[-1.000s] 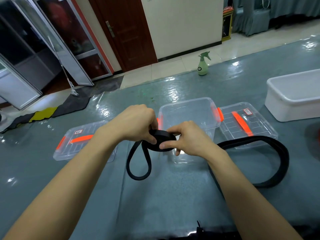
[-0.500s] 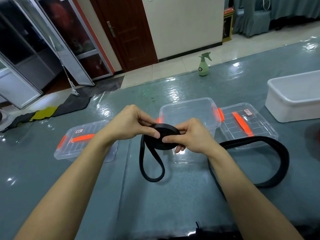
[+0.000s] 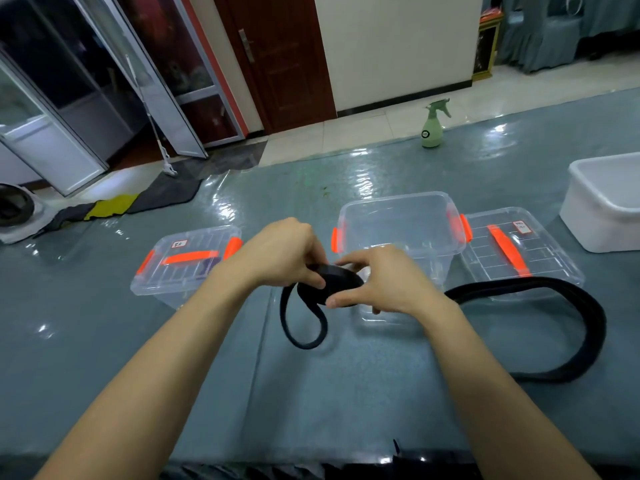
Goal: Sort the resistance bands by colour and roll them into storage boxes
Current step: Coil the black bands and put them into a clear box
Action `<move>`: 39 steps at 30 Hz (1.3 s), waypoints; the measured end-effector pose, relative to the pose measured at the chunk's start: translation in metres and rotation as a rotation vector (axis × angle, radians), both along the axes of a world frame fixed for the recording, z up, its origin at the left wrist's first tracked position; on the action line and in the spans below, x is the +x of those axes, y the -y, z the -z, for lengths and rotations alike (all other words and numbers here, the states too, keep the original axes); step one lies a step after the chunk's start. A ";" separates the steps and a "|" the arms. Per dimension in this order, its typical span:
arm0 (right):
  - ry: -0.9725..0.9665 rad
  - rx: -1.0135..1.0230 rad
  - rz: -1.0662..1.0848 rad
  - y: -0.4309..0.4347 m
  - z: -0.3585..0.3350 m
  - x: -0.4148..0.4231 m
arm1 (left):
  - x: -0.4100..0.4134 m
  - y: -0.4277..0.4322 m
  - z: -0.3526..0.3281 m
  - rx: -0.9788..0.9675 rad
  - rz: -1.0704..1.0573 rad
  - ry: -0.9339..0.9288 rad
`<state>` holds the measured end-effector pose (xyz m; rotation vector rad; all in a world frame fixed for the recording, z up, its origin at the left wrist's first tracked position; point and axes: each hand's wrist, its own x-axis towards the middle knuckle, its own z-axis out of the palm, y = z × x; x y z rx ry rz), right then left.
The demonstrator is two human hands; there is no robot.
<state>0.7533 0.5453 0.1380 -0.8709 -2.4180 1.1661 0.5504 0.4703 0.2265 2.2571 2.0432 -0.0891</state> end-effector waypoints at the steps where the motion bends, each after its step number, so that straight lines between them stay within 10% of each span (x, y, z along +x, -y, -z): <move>1: 0.038 0.051 -0.023 0.004 0.003 -0.007 | 0.005 -0.001 0.000 0.002 0.027 -0.082; 5: 0.083 0.073 -0.029 0.006 0.012 -0.019 | 0.008 -0.001 -0.001 -0.023 0.053 -0.090; 11: -0.026 -0.015 0.069 -0.004 0.018 -0.012 | -0.061 0.028 0.030 -0.042 -0.254 0.532; 19: -0.053 -0.029 0.146 0.007 0.023 -0.016 | -0.086 0.062 0.138 0.010 -0.477 0.636; 31: 0.101 -0.053 0.194 0.019 0.039 -0.031 | -0.176 0.087 0.132 -0.016 -0.635 1.673; 39: 0.154 0.014 0.130 0.026 0.014 -0.060 | -0.230 0.102 0.123 0.089 -0.699 1.636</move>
